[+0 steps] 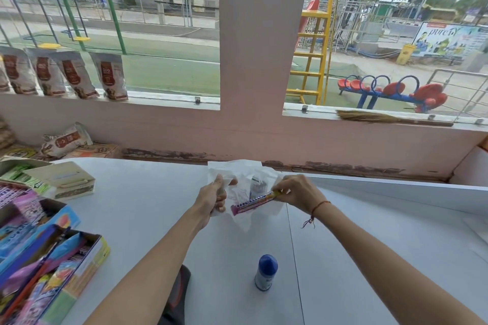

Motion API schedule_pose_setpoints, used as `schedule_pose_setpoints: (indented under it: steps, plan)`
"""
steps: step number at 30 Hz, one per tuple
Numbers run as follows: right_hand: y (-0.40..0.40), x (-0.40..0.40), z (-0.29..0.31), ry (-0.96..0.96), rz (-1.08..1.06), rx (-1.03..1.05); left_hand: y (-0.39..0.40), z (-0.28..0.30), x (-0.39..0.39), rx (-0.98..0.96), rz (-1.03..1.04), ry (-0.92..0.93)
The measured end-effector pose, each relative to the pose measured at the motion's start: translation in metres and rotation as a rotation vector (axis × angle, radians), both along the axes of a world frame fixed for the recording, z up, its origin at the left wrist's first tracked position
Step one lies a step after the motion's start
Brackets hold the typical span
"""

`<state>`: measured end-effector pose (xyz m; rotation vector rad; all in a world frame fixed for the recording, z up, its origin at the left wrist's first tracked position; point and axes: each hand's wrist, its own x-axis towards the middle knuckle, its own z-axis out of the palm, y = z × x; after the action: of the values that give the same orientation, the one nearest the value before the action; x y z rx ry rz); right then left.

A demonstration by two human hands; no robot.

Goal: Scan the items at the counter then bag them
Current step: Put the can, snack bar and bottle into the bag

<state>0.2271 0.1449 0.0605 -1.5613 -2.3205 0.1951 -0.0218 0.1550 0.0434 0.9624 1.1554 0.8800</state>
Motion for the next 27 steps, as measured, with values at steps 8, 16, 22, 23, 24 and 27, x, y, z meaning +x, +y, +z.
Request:
schedule_pose_setpoints:
  steps: [8,16,22,23,24,27]
  plan:
    - [-0.003,-0.059,-0.004,-0.125,-0.252,-0.098,-0.004,0.0,0.009,-0.032,0.066,-0.066]
    - [-0.047,-0.069,0.005,-0.193,-0.028,-0.807,-0.006,-0.007,0.015,-0.042,0.047,-0.051]
    - [-0.067,-0.073,0.016,-0.37,0.022,-0.766,-0.009,-0.009,0.018,-0.036,0.054,-0.036]
    - [-0.062,-0.072,0.027,-0.307,-0.001,-0.685,-0.009,-0.008,0.017,-0.035,0.052,-0.03]
    - [-0.057,-0.072,0.04,-0.221,-0.03,-0.608,-0.009,-0.008,0.016,-0.032,0.05,-0.021]
    - [-0.03,-0.077,0.051,-0.064,-0.13,-0.323,-0.01,-0.006,0.015,-0.007,0.052,0.006]
